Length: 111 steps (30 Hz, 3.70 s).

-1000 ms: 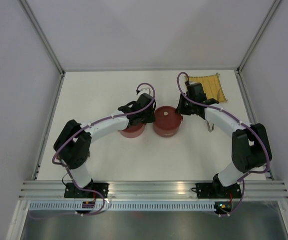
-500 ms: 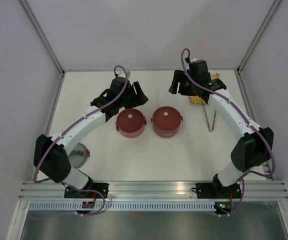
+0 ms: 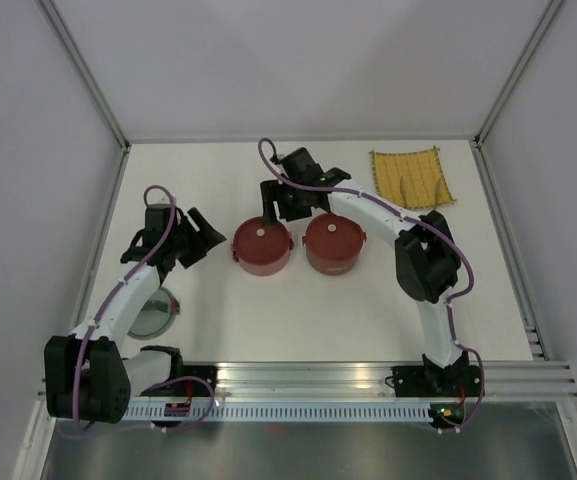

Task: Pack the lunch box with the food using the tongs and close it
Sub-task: Pick up the packing box from the center of the board.

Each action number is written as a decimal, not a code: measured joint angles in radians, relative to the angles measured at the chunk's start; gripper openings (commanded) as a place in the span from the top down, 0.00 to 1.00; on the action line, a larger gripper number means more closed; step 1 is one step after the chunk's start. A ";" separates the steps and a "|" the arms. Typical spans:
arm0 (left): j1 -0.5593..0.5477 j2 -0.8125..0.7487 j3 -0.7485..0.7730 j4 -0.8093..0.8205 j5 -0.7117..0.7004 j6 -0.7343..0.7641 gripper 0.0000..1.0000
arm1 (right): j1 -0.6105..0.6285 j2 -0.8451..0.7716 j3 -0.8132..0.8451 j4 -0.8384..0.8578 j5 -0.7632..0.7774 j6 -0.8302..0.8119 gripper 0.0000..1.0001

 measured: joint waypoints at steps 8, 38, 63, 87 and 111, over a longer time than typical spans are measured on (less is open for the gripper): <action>0.058 0.016 -0.140 0.176 0.134 -0.043 0.32 | 0.018 0.140 0.080 -0.037 0.014 0.001 0.28; 0.036 0.296 -0.201 0.570 0.323 -0.097 0.55 | -0.043 0.103 -0.027 -0.021 0.010 0.017 0.41; -0.040 0.302 -0.121 0.442 0.177 -0.031 0.71 | -0.059 0.060 -0.101 0.013 -0.060 0.051 0.62; -0.017 0.246 -0.045 0.234 -0.011 0.072 0.71 | -0.060 0.152 -0.042 0.092 -0.152 0.111 0.34; -0.005 0.250 -0.037 0.224 -0.006 0.076 0.72 | -0.059 0.137 -0.137 0.263 -0.245 0.220 0.60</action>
